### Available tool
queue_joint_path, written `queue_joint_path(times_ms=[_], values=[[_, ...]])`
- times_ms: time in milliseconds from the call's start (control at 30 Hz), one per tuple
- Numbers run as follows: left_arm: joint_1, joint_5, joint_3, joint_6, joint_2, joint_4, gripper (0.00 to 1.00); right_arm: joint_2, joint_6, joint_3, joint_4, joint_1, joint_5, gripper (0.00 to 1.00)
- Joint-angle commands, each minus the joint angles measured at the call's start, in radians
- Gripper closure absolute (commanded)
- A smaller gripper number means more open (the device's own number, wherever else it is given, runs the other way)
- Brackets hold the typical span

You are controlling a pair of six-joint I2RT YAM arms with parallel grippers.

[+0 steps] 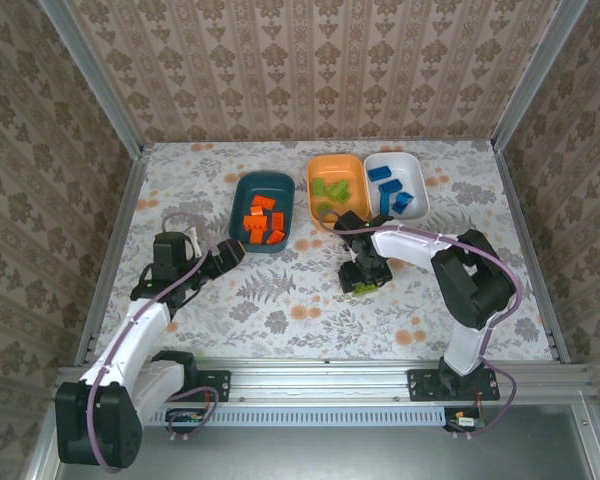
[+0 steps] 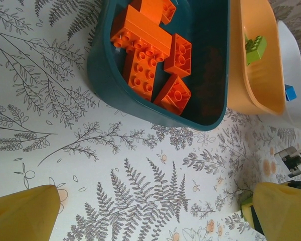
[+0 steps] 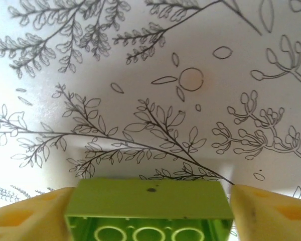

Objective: Sort the legos into containers by color

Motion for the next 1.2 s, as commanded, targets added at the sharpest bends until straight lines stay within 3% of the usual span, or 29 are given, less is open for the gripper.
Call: queue_joint_path(times_ms=[0, 267, 633, 900, 1167], values=[[0.007, 0.002, -0.018, 0.013, -0.016, 0.002, 0.00, -0.007, 0.001, 0.029, -0.032, 0.009, 0.032, 0.31], [0.012, -0.001, -0.018, 0.013, -0.033, 0.004, 0.00, -0.124, 0.008, 0.121, -0.106, 0.007, 0.063, 0.35], [0.021, 0.015, -0.001, 0.021, -0.036, 0.000, 0.00, -0.167, -0.072, 0.508, -0.239, -0.034, 0.159, 0.34], [0.024, 0.015, 0.016, 0.033, -0.076, -0.054, 0.00, -0.056, -0.164, 0.607, 0.081, -0.076, 0.294, 0.33], [0.026, 0.011, 0.019, 0.032, -0.111, -0.101, 0.00, 0.177, -0.153, 0.706, 0.303, -0.148, 0.285, 0.32]])
